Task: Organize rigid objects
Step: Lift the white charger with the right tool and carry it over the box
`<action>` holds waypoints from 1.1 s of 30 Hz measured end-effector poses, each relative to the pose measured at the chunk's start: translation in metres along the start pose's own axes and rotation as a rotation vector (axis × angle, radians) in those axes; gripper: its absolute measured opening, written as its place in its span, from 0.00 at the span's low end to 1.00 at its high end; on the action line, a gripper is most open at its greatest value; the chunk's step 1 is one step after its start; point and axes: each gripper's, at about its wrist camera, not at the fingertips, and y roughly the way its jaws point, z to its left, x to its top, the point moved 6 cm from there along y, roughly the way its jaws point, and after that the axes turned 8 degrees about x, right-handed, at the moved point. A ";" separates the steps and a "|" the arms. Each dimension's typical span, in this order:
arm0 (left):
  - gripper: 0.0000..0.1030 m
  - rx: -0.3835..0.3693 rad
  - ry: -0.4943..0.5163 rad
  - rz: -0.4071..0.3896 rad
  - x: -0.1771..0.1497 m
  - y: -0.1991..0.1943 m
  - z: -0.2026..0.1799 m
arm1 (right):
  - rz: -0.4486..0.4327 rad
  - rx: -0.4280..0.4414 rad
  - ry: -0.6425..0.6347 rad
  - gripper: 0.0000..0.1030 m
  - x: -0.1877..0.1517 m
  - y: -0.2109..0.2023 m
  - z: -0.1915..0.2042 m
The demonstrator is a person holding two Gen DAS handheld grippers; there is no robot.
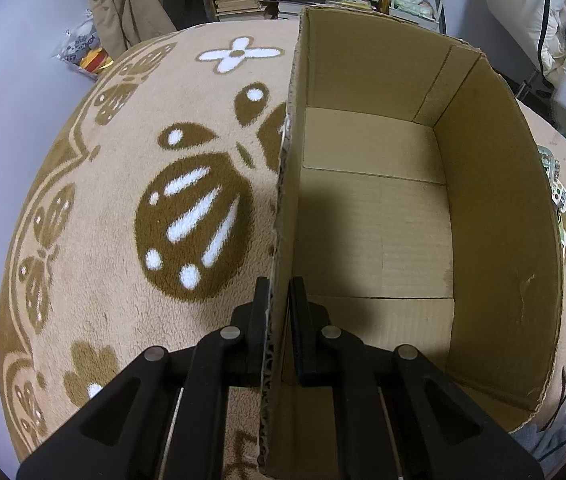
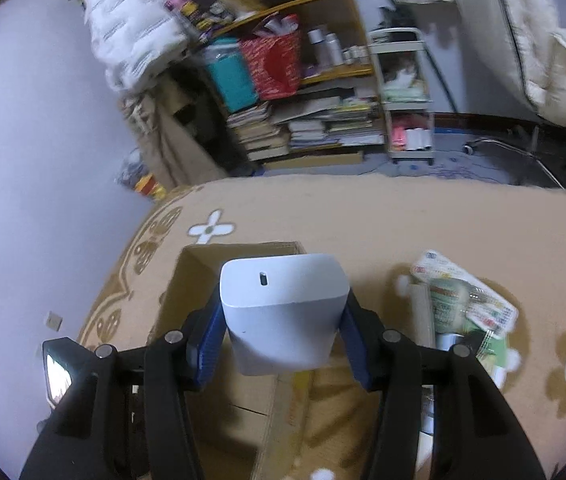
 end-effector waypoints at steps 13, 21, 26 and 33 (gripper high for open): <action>0.09 -0.017 -0.021 0.005 0.001 0.004 0.003 | 0.150 -0.011 0.004 0.55 -0.023 0.061 0.017; 0.08 -0.015 -0.014 0.000 0.001 0.002 0.002 | 0.196 -0.064 -0.088 0.55 -0.036 0.065 0.025; 0.08 0.002 -0.007 -0.017 0.002 -0.001 0.001 | 0.198 -0.055 -0.089 0.55 -0.038 0.060 0.021; 0.07 0.010 0.009 -0.035 0.002 -0.006 -0.001 | 0.142 -0.017 -0.093 0.55 -0.026 0.040 0.027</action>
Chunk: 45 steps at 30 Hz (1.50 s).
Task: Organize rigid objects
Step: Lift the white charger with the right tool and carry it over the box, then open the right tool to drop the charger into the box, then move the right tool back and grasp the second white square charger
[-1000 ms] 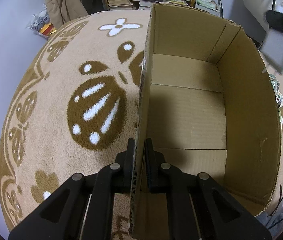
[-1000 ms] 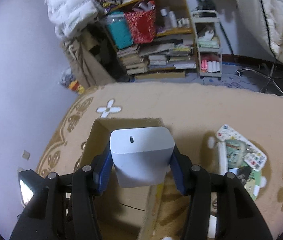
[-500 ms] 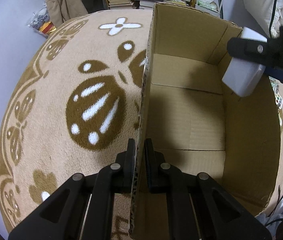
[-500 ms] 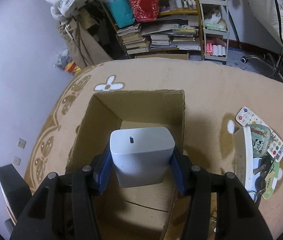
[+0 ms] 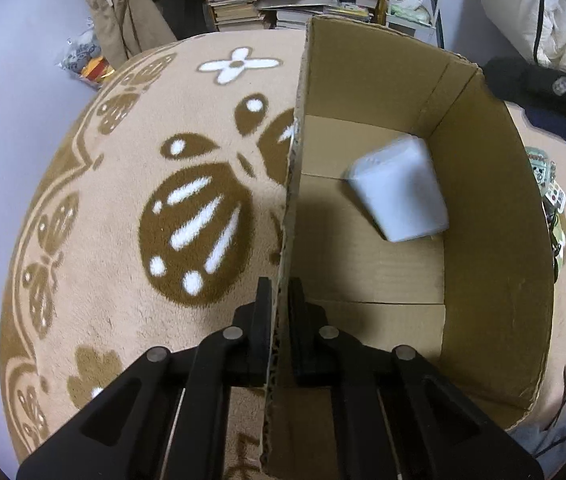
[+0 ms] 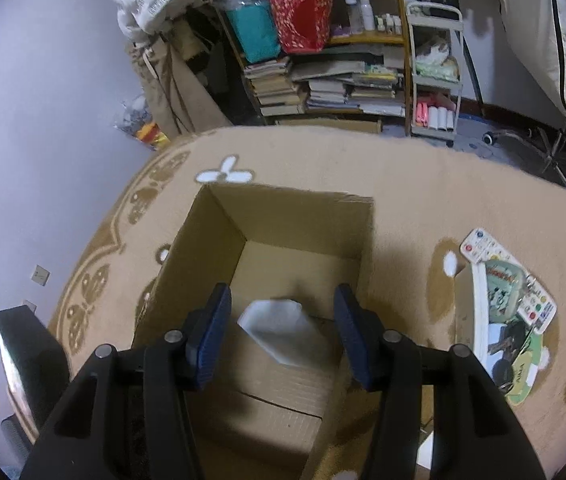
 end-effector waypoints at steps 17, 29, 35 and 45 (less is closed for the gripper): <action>0.07 -0.010 -0.027 -0.024 0.000 -0.011 0.005 | -0.048 -0.103 0.036 0.86 -0.018 -0.074 -0.063; 0.08 0.000 -0.024 -0.030 -0.002 -0.012 0.005 | 0.027 -0.180 0.168 0.86 -0.081 -0.048 -0.119; 0.08 0.019 -0.010 -0.041 -0.003 -0.013 0.004 | 0.063 -0.189 0.192 0.86 -0.100 -0.037 -0.127; 0.08 0.031 -0.011 -0.048 -0.006 -0.018 0.005 | 0.134 -0.196 0.260 0.86 -0.129 -0.016 -0.137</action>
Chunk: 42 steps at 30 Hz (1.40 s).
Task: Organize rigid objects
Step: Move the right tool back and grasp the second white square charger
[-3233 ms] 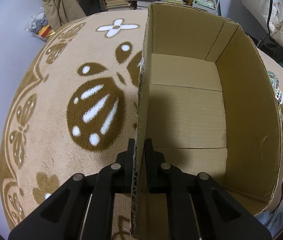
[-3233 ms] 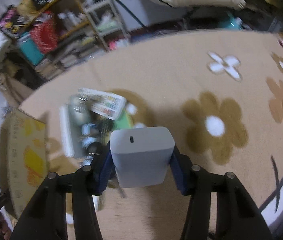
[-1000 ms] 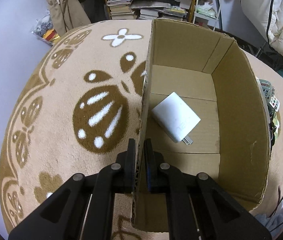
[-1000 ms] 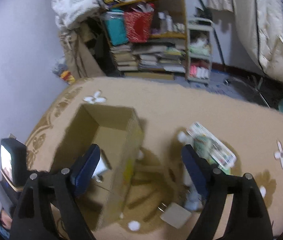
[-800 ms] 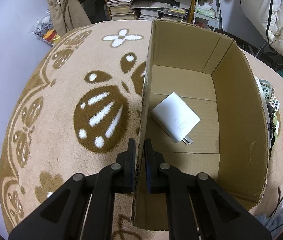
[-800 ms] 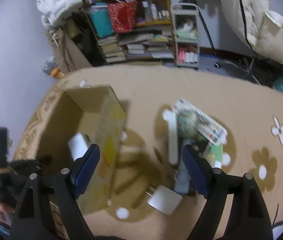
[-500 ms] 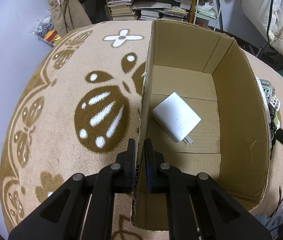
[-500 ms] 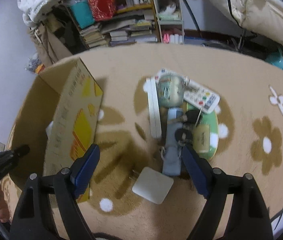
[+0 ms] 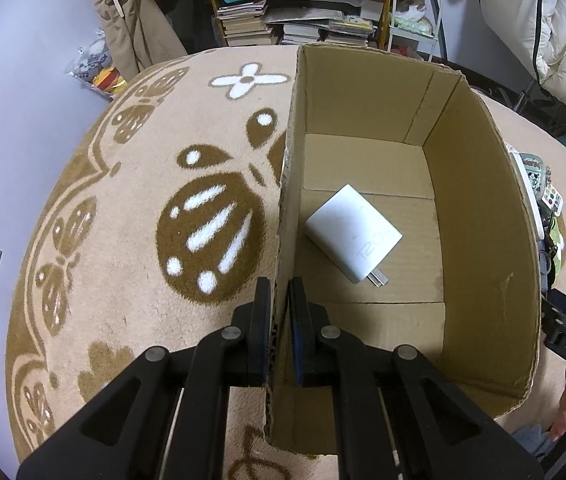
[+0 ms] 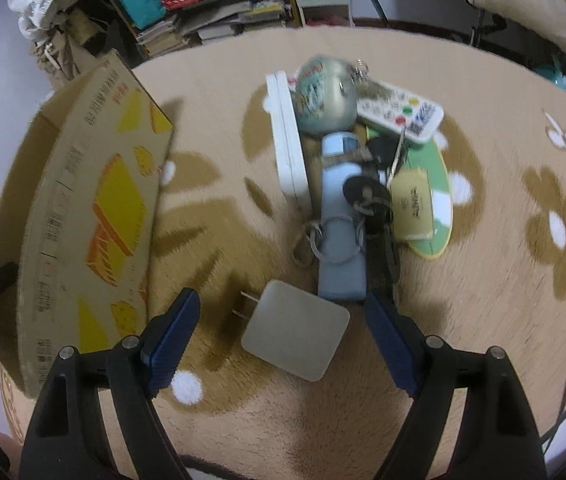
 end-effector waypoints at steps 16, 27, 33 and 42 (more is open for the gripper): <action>0.08 0.007 0.002 -0.013 0.000 -0.006 -0.001 | 0.050 -0.034 0.017 0.84 -0.010 0.025 -0.012; 0.08 0.006 0.001 -0.016 0.000 -0.008 -0.001 | 0.063 -0.115 0.006 0.64 -0.020 0.024 -0.007; 0.08 0.004 -0.002 -0.015 0.000 -0.007 0.000 | 0.019 -0.052 0.009 0.64 -0.015 0.002 -0.006; 0.08 0.004 -0.002 -0.014 0.000 -0.007 0.000 | -0.033 -0.033 -0.075 0.63 -0.014 -0.020 0.018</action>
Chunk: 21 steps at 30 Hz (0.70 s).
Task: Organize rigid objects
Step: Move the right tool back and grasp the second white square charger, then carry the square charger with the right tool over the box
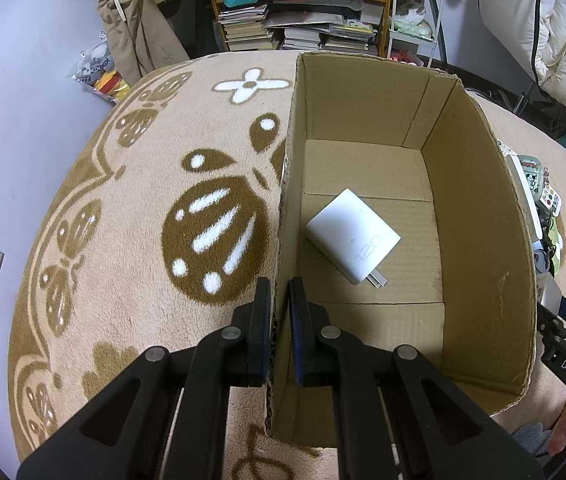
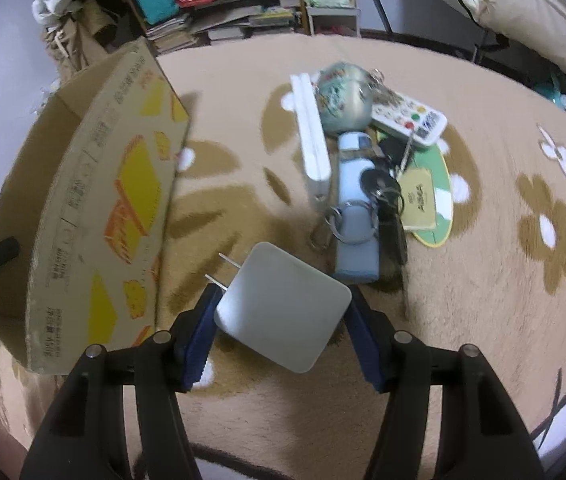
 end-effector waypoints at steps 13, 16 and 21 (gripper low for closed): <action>0.08 -0.003 -0.004 0.004 -0.001 0.000 0.001 | -0.072 0.058 -0.077 0.63 0.033 -0.018 0.045; 0.09 -0.002 -0.007 0.007 -0.001 0.001 0.001 | -0.103 0.075 -0.088 0.63 0.043 -0.030 0.054; 0.09 0.002 -0.001 0.006 -0.001 0.002 0.001 | -0.113 0.104 -0.093 0.63 0.060 -0.037 0.067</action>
